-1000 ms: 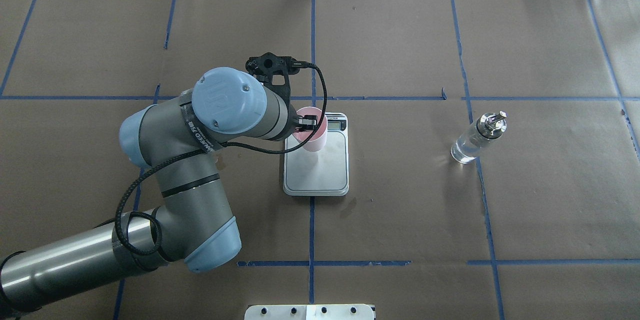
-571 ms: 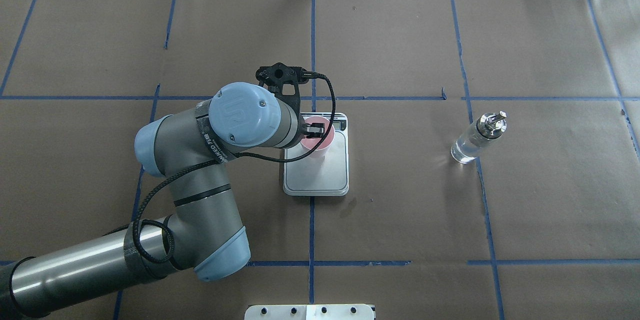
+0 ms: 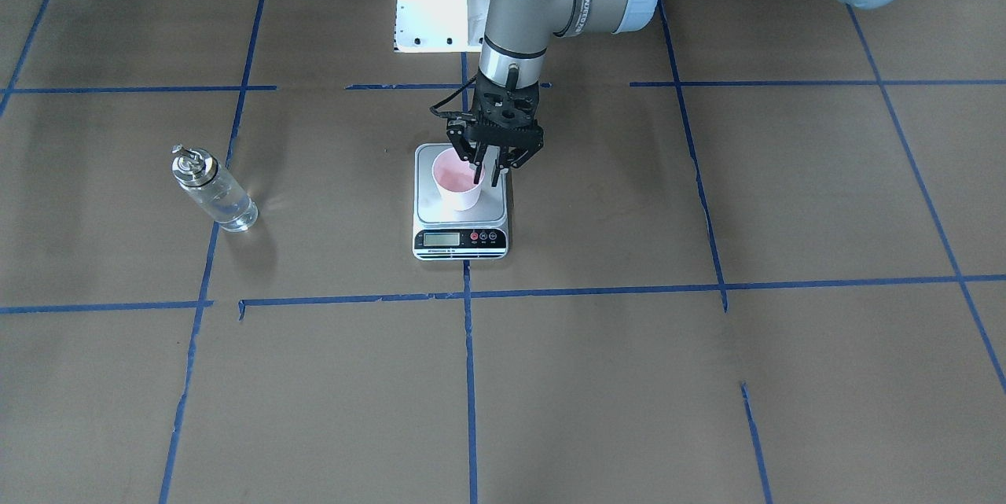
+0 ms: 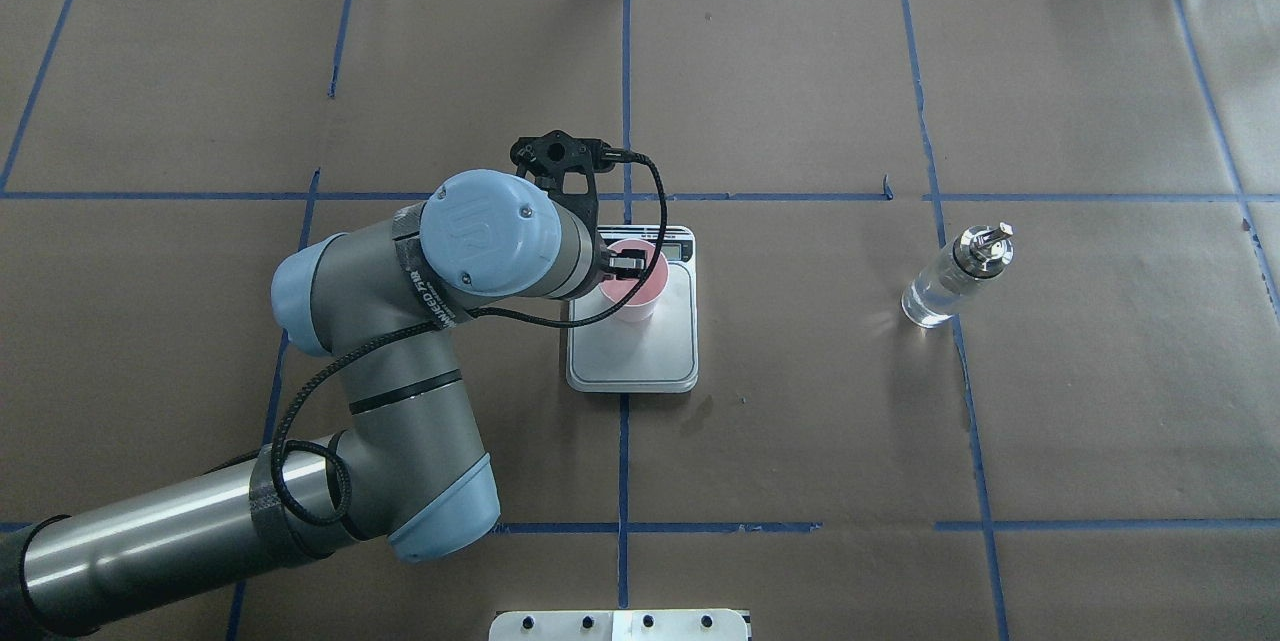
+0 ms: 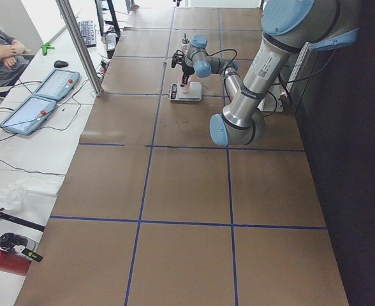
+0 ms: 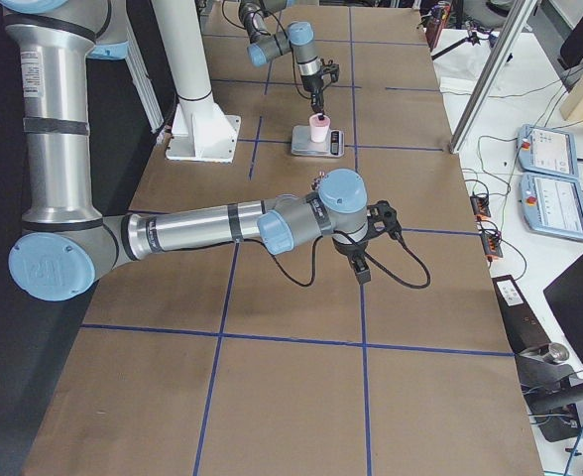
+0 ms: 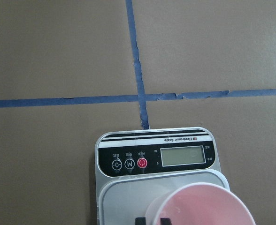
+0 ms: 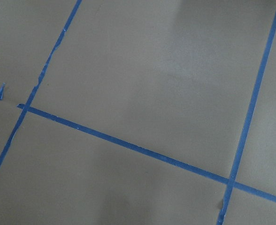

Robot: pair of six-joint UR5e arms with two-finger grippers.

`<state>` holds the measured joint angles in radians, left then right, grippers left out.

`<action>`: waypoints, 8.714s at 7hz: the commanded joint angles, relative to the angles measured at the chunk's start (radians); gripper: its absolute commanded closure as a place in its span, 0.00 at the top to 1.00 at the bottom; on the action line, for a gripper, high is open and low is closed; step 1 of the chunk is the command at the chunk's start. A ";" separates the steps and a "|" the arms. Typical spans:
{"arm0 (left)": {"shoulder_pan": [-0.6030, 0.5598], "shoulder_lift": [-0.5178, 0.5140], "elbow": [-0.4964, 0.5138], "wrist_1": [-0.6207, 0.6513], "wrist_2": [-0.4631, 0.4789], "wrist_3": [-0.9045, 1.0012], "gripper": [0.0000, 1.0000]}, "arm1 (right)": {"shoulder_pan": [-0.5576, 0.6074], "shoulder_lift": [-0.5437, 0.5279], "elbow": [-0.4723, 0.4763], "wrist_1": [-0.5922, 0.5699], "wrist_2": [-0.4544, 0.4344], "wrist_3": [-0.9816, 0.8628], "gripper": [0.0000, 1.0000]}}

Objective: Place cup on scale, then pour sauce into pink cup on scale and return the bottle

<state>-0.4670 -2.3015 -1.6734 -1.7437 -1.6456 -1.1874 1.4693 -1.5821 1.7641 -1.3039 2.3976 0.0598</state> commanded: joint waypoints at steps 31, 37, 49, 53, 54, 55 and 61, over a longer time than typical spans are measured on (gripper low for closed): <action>-1.131 0.815 -0.052 0.173 -0.686 1.321 1.00 | -1.183 -0.093 0.022 0.678 -1.445 1.078 1.00; -1.131 0.815 -0.055 0.173 -0.686 1.321 1.00 | -1.126 -0.046 0.009 0.681 -1.445 1.026 1.00; -1.130 0.815 -0.054 0.173 -0.686 1.321 1.00 | -1.068 -0.038 0.069 0.686 -1.487 0.823 0.00; -1.130 0.815 -0.052 0.174 -0.686 1.321 1.00 | -1.012 0.002 0.069 0.667 -1.468 0.626 0.00; -1.130 0.814 -0.052 0.174 -0.686 1.321 1.00 | -1.012 0.034 0.075 0.619 -1.462 0.612 0.00; -1.130 0.814 -0.052 0.174 -0.686 1.321 1.00 | -1.012 0.101 0.075 0.512 -1.462 0.611 0.00; -1.128 0.812 -0.052 0.173 -0.686 1.321 1.00 | -1.165 0.431 0.072 -0.136 -1.728 0.457 0.00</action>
<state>-1.5954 -1.4895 -1.7245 -1.5706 -2.3316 0.1335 0.3527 -1.2484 1.8411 -1.2477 0.7415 0.5334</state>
